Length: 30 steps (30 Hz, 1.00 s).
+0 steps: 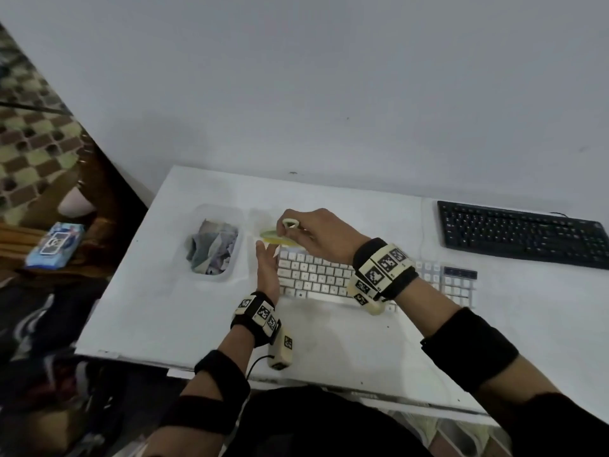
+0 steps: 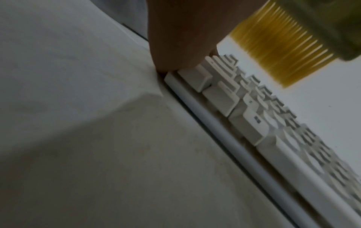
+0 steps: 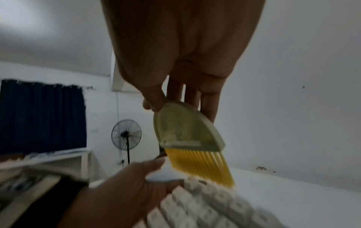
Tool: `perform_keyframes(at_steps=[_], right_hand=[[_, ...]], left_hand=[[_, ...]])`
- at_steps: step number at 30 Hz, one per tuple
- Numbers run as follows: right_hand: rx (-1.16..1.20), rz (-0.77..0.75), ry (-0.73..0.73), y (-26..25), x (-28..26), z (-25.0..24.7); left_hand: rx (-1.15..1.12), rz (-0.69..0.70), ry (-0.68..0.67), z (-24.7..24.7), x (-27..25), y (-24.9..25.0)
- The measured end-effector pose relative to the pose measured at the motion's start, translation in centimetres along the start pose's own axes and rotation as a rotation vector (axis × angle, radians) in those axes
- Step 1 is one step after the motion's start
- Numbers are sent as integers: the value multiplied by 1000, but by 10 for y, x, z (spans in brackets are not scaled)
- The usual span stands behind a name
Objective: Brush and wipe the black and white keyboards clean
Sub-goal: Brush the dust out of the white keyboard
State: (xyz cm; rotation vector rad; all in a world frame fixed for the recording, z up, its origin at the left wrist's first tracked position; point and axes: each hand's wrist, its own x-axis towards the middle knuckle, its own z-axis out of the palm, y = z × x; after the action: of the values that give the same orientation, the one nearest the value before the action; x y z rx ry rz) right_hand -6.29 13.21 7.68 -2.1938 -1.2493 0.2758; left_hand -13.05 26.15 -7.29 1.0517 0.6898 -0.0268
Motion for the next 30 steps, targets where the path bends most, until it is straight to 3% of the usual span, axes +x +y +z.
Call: perform_keyframes(at_steps=[6,11,14,17,25,30], right_hand=[[-197,-99,42,17,-38,39],[-354,-3,9,19,-63,51],[-359,42,97,15,-71,55],[-332,-9,157,3,-63,60],[-358,67,104,16,-81,66],[-346,12,147,12,-88,59]], left_hand=[[-26,34,-49,1,-1,11],[40,55,-15,3,5,5],[54,76,13,4,7,2],[66,97,25,4,8,-1],[56,58,28,4,11,-1],[145,152,56,7,8,-5]])
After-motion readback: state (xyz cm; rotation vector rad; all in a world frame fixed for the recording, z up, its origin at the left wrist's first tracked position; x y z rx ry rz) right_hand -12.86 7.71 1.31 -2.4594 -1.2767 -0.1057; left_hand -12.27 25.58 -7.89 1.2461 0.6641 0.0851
